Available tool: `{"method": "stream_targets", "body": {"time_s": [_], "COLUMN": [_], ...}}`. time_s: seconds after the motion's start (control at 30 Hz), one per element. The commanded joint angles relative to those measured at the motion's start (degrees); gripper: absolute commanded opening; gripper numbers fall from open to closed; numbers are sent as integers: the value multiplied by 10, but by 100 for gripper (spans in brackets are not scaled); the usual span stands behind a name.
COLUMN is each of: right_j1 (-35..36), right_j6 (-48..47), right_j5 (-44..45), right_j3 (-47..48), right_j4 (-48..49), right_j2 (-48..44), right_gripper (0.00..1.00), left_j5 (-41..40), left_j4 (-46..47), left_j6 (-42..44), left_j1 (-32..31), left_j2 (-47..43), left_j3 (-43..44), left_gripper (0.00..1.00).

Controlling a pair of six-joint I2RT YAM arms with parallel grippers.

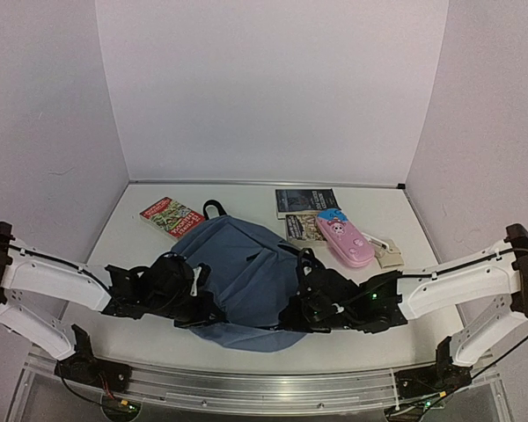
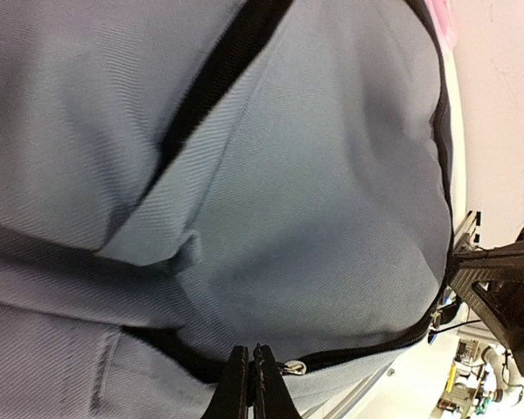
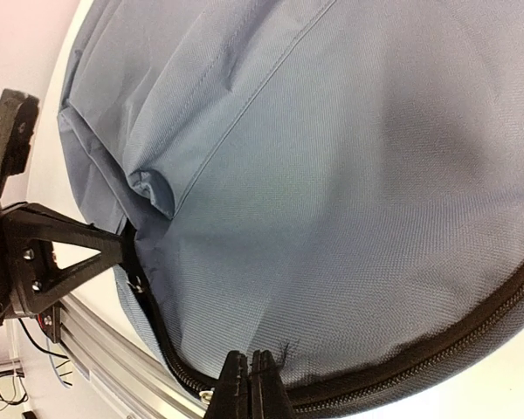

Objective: Pack the student bag
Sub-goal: Unzip the student bag at the center of the board.

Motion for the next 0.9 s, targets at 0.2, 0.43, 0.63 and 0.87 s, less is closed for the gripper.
{"method": "stream_targets", "body": {"time_s": [0.2, 0.43, 0.63, 0.87], "right_j1": [0, 0, -1, -29], "right_j6": [1, 3, 0, -20], "right_j5": [37, 44, 57, 63], "right_j3": [4, 6, 8, 1], "right_j4": [-25, -25, -25, -25], "right_j2": [-16, -12, -7, -8], "right_gripper": [0, 0, 0, 0], "left_j5": [-22, -39, -85, -101], "left_j4": [-127, -182, -253, -299], "left_j6": [7, 12, -28, -31], "left_j1": [90, 109, 121, 130], "left_j2": [-101, -133, -147, -151], "left_j3": [-47, -44, -46, -32], "left_gripper": [0, 0, 0, 0]}}
